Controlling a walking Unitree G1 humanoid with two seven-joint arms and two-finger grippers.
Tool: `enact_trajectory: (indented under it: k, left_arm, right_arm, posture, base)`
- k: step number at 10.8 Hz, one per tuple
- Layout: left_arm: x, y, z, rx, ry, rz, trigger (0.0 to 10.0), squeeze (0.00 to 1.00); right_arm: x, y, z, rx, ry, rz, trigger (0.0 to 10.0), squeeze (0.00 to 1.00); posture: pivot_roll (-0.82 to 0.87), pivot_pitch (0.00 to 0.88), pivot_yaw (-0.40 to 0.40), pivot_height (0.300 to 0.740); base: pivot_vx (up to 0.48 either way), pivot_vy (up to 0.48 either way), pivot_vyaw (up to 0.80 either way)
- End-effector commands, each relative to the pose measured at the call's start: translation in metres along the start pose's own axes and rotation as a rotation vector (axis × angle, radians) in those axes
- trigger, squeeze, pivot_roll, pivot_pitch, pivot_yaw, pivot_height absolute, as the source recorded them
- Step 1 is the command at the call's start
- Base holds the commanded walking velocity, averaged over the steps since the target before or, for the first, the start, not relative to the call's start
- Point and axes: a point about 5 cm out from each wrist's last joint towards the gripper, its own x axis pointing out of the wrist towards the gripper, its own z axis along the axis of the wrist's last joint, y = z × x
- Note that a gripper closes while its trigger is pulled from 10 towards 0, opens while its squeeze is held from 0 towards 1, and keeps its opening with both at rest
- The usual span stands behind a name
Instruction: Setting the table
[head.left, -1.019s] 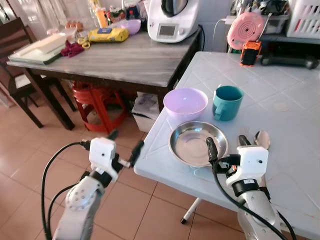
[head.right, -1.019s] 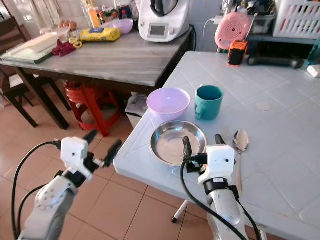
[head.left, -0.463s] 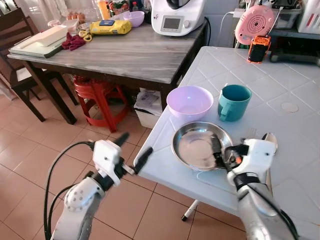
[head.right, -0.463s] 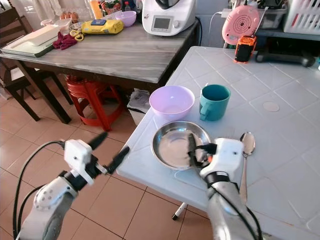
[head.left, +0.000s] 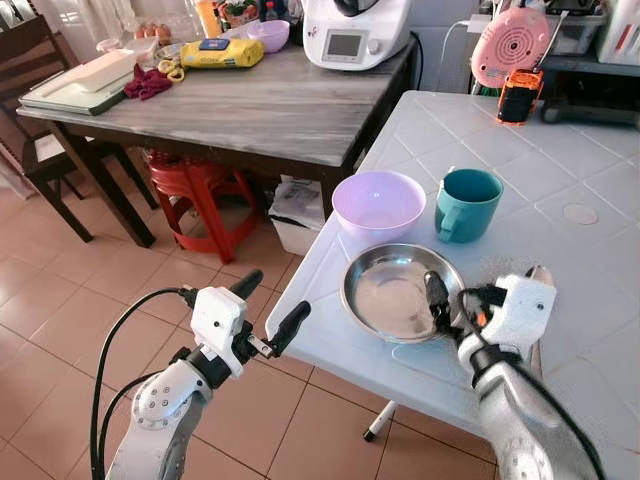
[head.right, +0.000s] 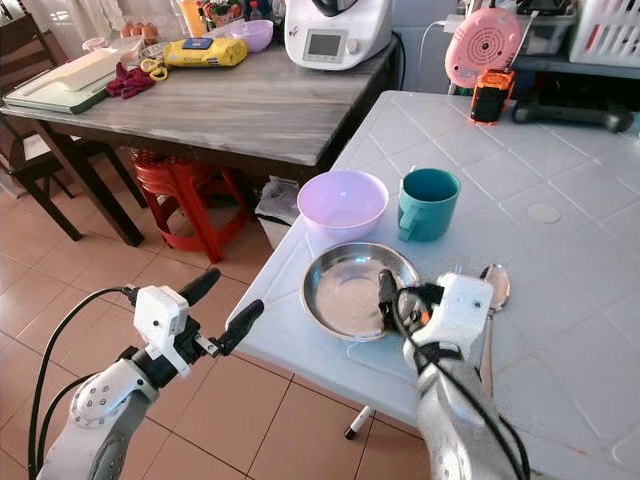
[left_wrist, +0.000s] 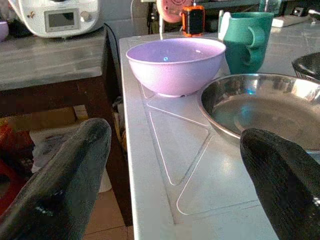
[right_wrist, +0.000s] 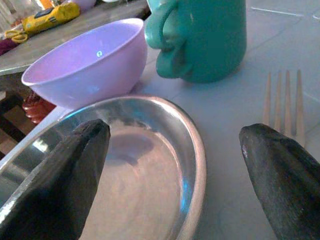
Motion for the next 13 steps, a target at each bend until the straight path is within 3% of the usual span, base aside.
enact_trajectory:
  k: [1,3,4,7,10,13]
  left_arm:
    - [-0.001,0.001,0.002,0.024,0.003,-0.007,10.0,0.00]
    - [-0.001,-0.001,0.002,-0.005,-0.012,-0.020,10.0,0.00]
    - [-0.004,-0.002,0.001,-0.011,0.001,-0.077,10.0,0.00]
    - [-0.015,0.007,-0.001,0.024,0.031,-0.147,10.0,0.00]
    - [-0.016,0.010,-0.002,0.047,0.050,-0.187,10.0,0.00]
    - [-0.016,0.011,-0.005,0.057,0.057,-0.224,10.0,0.00]
  right_arm:
    - [0.002,0.005,-0.001,0.015,0.018,0.019,10.0,0.00]
    - [0.008,0.009,-0.003,0.021,0.060,0.030,10.0,0.00]
    - [0.010,0.012,-0.007,0.033,0.093,0.039,10.0,0.00]
    - [0.013,0.013,-0.009,0.031,0.126,0.046,10.0,0.00]
    - [0.012,0.015,-0.005,0.032,0.130,0.052,10.0,0.00]
    - [0.010,0.015,-0.015,0.007,0.221,0.042,10.0,0.00]
  posture:
    - [-0.12,0.069,0.127,0.740]
    - [-0.11,0.069,0.119,0.740]
    - [-0.11,0.069,0.113,0.740]
    - [-0.11,0.073,0.105,0.740]
    - [-0.11,0.076,0.106,0.740]
    - [-0.11,0.075,0.108,0.740]
  base:
    - [0.000,0.000,0.00]
    - [0.000,0.000,0.00]
    - [0.000,0.000,0.00]
    - [0.000,0.000,0.00]
    - [0.000,0.000,0.00]
    - [0.000,0.000,0.00]
